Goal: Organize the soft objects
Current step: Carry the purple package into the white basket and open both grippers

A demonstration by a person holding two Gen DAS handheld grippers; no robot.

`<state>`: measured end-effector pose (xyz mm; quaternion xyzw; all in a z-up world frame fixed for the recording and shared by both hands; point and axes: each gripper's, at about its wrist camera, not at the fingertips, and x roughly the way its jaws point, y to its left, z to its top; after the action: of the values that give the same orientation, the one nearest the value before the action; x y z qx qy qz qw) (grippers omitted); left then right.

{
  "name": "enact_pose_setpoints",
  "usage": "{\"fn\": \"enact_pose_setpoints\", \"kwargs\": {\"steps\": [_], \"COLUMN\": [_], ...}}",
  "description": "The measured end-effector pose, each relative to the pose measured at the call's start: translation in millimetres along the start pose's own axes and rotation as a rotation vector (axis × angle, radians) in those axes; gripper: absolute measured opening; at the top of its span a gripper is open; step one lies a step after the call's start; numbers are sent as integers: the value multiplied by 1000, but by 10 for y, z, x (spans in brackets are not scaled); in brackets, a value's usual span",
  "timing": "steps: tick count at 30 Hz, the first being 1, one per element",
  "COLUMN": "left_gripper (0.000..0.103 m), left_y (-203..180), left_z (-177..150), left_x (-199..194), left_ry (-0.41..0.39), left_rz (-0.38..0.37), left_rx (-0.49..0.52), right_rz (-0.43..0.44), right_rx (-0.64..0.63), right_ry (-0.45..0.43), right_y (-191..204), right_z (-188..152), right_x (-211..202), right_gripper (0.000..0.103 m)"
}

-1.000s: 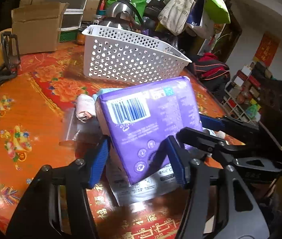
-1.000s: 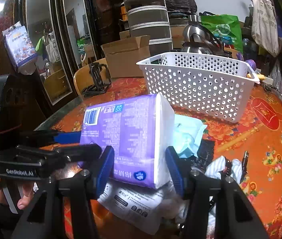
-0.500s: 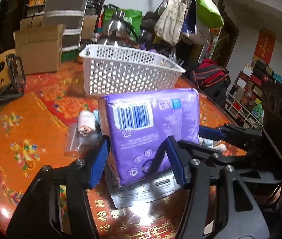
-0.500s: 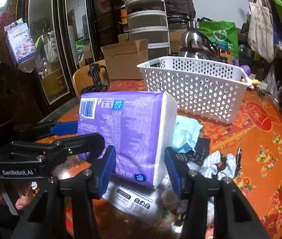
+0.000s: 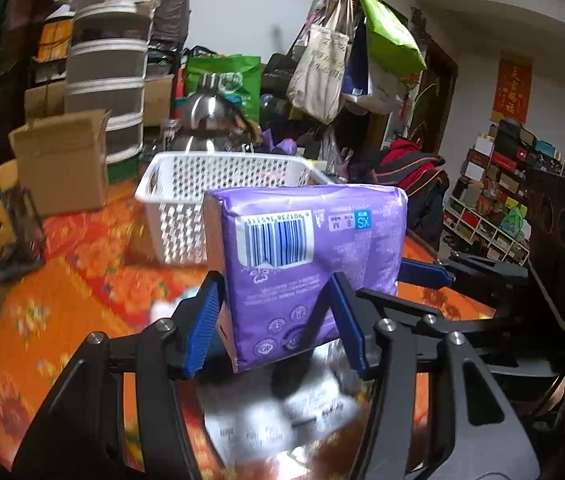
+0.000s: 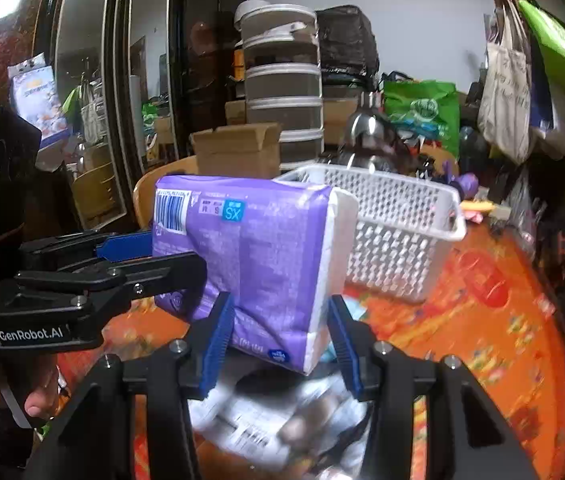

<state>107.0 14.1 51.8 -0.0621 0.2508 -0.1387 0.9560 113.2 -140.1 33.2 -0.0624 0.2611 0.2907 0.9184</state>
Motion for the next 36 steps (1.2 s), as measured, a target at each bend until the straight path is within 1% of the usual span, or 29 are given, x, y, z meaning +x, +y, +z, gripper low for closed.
{"fn": "enact_pose_setpoints", "kwargs": {"steps": [3, 6, 10, 12, 15, 18, 19, 21, 25, 30, 36], "left_gripper": [52, 52, 52, 52, 52, 52, 52, 52, 52, 52, 52], "left_y": [-25, -12, 27, 75, 181, 270, 313, 419, 592, 778, 965], "left_z": [333, 709, 1185, 1365, 1606, 1681, 1695, 1721, 1634, 1588, 1473], "left_x": [78, 221, 483, 667, 1075, 1425, 1558, 1831, 2255, 2591, 2758], "left_ry": [-12, -8, 12, 31, 72, 121, 141, 181, 241, 289, 295], "left_rz": [-13, -24, -20, -18, -10, 4, 4, 10, 16, 16, 5], "left_rx": [15, 18, 21, 15, 5, 5, 1, -27, -66, -119, -181], "right_rz": [-23, -58, -81, -89, -99, -96, -97, -110, -122, -103, -102], "right_rx": [-14, -32, -28, -19, 7, 50, 57, 70, 84, 117, 122], "right_ry": [-18, -25, -19, -7, 17, 50, 73, 111, 174, 231, 252], "right_y": [-129, -246, -443, -539, -697, -881, -936, -1051, -1189, -1331, -1412], "right_z": [263, 550, 911, 1058, 1236, 1339, 1358, 1375, 1326, 1263, 1231], "right_x": [-17, 21, 145, 265, 490, 769, 885, 1113, 1483, 1838, 2054], "right_gripper": [47, 47, 47, 47, 47, 47, 47, 47, 47, 46, 47]}}
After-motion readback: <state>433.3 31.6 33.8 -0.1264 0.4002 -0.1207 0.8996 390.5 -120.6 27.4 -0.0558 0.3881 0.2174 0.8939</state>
